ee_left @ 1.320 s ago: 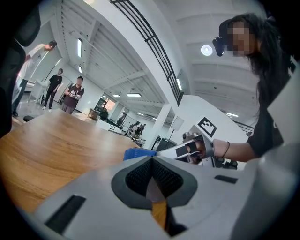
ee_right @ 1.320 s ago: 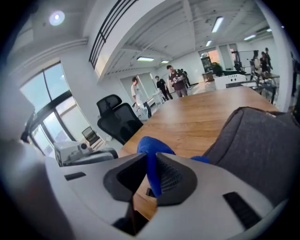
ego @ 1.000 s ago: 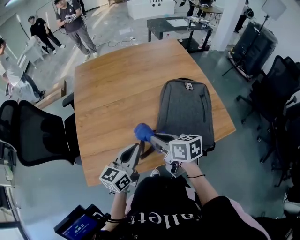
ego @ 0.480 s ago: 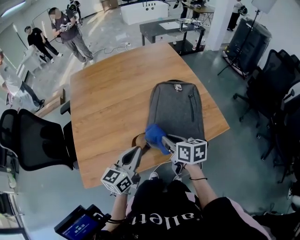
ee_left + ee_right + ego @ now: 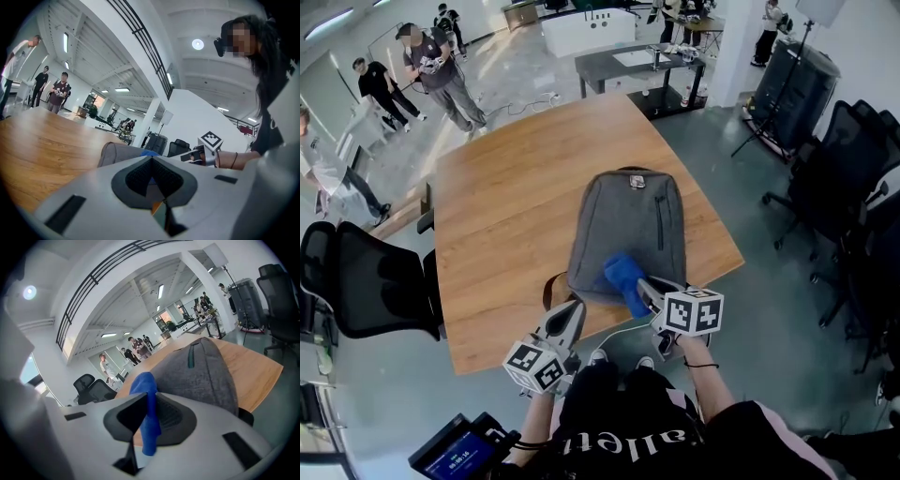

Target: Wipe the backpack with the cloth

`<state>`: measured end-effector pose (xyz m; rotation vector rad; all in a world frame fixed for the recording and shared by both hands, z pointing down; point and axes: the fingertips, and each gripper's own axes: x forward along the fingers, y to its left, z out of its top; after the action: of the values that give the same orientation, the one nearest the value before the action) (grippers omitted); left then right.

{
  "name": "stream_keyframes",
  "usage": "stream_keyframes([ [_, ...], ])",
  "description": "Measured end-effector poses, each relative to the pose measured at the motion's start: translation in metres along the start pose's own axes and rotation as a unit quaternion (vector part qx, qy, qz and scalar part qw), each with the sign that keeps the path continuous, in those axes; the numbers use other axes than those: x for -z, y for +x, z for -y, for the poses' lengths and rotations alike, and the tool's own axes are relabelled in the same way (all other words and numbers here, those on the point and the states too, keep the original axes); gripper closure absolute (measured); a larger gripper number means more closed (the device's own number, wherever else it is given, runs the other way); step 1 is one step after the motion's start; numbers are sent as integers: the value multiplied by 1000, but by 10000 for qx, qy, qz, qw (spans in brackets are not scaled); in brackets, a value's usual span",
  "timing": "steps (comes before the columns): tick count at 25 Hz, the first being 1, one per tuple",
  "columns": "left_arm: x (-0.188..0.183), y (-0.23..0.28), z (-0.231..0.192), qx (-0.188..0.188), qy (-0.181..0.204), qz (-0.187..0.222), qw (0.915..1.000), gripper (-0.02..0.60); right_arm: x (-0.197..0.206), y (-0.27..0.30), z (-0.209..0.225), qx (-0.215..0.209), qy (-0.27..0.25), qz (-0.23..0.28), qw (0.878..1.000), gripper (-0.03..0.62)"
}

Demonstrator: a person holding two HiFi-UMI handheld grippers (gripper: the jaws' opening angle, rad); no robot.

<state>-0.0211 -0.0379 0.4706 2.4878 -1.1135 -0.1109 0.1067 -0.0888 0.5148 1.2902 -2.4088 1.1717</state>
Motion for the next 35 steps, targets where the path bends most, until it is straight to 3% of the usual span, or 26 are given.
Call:
stream_keyframes([
  [15, 30, 64, 80, 239, 110, -182, 9995, 581, -11, -98, 113, 427, 456, 303, 9976, 534],
  [20, 29, 64, 81, 272, 216, -260, 9991, 581, -20, -103, 103, 133, 780, 457, 9958, 536],
  [29, 24, 60, 67, 81, 250, -261, 9993, 581, -53, -100, 66, -264, 697, 777, 9942, 536],
  [35, 3, 50, 17, 226, 300, -326, 9988, 581, -66, -50, 8, -488, 802, 934, 9912, 536],
])
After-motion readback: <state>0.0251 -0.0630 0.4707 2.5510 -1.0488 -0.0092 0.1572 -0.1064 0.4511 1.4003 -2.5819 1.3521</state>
